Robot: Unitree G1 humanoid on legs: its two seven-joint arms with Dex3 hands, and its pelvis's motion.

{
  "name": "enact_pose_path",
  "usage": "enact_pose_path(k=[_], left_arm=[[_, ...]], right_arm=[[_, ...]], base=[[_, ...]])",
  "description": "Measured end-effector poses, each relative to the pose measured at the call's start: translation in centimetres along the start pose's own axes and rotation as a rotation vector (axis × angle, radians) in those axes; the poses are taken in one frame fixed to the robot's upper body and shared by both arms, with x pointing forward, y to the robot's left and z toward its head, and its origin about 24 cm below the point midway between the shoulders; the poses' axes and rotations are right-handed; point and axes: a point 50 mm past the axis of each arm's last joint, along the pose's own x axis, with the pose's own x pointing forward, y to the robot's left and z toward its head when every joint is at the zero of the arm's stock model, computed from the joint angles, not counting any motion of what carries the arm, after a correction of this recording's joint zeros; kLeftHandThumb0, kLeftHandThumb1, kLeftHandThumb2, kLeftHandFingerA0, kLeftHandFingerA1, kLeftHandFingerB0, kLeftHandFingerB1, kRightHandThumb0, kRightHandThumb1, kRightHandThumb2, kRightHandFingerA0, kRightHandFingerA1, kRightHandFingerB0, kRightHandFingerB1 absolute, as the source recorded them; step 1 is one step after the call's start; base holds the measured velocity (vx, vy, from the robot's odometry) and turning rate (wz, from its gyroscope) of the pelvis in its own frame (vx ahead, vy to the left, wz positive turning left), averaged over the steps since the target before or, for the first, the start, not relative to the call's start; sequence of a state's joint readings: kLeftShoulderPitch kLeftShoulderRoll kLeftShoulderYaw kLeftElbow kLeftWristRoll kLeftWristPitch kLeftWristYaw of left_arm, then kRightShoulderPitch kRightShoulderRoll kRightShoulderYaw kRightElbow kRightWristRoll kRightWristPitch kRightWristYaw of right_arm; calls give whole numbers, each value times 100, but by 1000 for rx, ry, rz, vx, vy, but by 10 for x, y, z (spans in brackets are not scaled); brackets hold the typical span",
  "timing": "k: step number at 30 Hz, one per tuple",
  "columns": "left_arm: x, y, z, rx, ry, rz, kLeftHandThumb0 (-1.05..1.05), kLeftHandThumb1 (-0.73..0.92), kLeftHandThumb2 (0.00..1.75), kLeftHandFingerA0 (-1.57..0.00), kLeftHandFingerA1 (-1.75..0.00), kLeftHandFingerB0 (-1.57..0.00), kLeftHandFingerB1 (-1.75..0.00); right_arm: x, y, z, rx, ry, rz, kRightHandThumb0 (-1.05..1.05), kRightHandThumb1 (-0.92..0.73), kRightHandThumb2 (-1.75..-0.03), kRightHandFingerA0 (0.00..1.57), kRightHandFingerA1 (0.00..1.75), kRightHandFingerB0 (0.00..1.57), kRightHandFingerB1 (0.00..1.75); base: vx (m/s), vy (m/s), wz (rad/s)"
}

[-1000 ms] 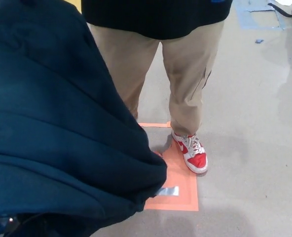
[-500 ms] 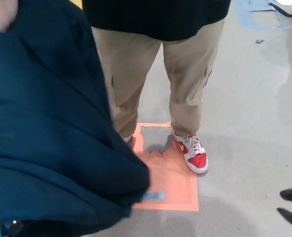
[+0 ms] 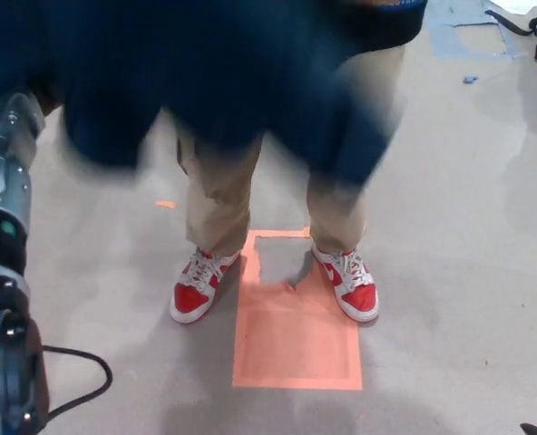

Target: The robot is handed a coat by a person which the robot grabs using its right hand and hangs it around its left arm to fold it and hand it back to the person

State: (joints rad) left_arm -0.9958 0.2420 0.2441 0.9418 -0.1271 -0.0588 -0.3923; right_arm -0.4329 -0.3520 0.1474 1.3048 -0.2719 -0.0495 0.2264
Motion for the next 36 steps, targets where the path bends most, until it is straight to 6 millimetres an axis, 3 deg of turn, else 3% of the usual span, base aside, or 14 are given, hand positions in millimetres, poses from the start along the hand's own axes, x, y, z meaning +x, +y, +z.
enact_pose_path(k=[4, 7, 10, 14, 15, 16, 17, 20, 21, 22, 26, 29, 35, 36], left_arm=[[-6, 2, -9, 4, 14, 4, -36, 49, 104, 0, -48, 0, -47], [-17, 5, -28, 0, 54, 7, -36, 50, 105, 0, -48, 0, -47], [-29, 6, -47, -7, 100, 12, -35, 53, 107, 0, -48, 0, -48], [-56, 6, -89, -43, 207, 16, -35, 52, 106, 0, -48, 0, -48], [-62, 6, -97, -52, 227, 17, -64, 79, 65, -15, -30, -10, -26], [-72, 6, -109, -67, 259, 18, -35, 54, 107, 0, -49, 0, -48], [-80, 6, -118, -77, 284, 17, -35, 55, 107, 0, -49, 0, -48], [-103, 8, -140, -112, 340, 25, -34, 58, 109, 0, -49, 0, -49], [-113, 9, -149, -124, 363, 30, -58, 78, 64, -12, -32, -8, -25], [-117, 9, -152, -129, 373, 32, -62, 55, 90, -4, -44, 0, -36], [-150, 13, -176, -178, 447, 71, -59, 81, 64, -12, -32, -8, -28], [-166, 15, -188, -191, 499, 94, -65, 66, 98, -1, -38, -1, -38], [-202, 31, -207, -151, 636, 173, -59, 88, 69, -8, -23, -9, -23], [-207, 33, -210, -148, 654, 185, -71, 76, 103, 0, -24, 0, -23]], right_arm=[[0, 0, 0, 2, -2, 0, -63, -77, -63, 2, 24, 1, 22], [0, 0, 0, 5, -5, -1, -66, -61, -94, 0, 24, 1, 24], [0, 0, 0, 7, -8, -2, -61, -77, -65, 1, 18, 2, 18], [-1, -1, -2, 22, -7, 2, -67, -62, -93, 0, 21, 2, 22], [-1, -1, -2, 23, -6, 3, -57, -74, -67, 2, 19, 2, 20], [-1, -1, -3, 25, -5, 4, -61, -78, -66, 2, 21, 3, 22], [-1, -1, -4, 28, -4, 4, -67, -64, -90, 2, 21, 0, 21], [-1, -1, -4, 30, -3, 4, -60, -80, -66, 2, 20, 3, 22], [-1, -1, -4, 30, -2, 5, -58, -80, -66, 2, 22, 3, 23], [-1, -1, -5, 30, 0, 6, -58, -80, -65, 3, 23, 3, 24], [-2, 1, -9, 36, 7, 11, -70, -64, -96, 0, 20, 3, 22], [-2, 1, -10, 35, 15, 13, -69, -64, -94, 0, 19, 3, 22], [-2, 2, -12, 29, 34, 15, -70, -64, -94, 0, 17, 2, 21], [-2, 2, -12, 28, 36, 16, -73, -64, -94, 0, 15, 2, 19]], base=[[0, 0, 0], [0, 0, 0], [0, 0, 0], [0, 0, 0], [0, 0, 0], [0, 0, 0], [0, 0, 0], [0, 0, 0], [0, 0, 0], [0, 0, 0], [0, 0, 0], [0, 0, 0], [0, 0, 0], [0, 0, 0]])
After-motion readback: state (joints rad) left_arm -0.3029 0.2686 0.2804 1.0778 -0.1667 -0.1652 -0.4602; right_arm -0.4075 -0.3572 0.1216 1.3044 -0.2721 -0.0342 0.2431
